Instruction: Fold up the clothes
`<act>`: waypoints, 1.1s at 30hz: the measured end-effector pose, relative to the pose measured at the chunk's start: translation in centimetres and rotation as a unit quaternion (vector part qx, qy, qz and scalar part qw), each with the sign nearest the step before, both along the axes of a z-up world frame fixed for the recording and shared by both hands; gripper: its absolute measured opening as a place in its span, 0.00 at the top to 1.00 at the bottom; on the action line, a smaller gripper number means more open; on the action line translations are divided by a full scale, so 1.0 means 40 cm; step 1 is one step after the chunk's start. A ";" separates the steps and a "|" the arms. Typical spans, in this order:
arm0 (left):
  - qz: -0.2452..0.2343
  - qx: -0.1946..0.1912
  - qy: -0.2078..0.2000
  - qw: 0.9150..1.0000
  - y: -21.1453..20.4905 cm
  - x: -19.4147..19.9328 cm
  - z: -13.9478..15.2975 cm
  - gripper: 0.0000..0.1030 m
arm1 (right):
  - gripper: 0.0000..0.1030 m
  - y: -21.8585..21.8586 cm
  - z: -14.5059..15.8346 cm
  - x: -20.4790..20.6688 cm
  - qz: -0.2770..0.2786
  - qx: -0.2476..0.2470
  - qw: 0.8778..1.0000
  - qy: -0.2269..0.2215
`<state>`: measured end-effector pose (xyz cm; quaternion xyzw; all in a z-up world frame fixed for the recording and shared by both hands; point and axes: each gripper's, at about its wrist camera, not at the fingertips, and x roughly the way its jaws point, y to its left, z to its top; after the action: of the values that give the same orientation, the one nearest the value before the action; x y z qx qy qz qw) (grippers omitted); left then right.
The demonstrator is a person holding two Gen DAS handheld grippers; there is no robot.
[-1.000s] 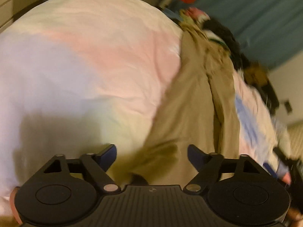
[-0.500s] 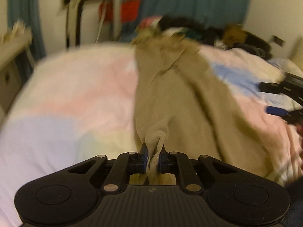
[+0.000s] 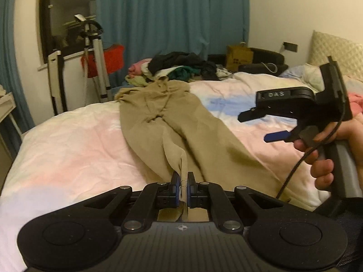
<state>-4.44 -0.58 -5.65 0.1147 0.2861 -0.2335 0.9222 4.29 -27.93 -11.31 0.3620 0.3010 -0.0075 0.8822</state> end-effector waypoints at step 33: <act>0.138 -0.255 0.410 0.865 0.230 0.289 -0.238 0.26 | 0.28 -0.009 -0.133 -0.077 0.041 0.148 0.976 0.152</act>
<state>7.12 8.61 -15.15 -0.2712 0.5815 -0.1946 0.7419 1.20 -28.30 -16.65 0.4704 0.4445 0.0186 0.7621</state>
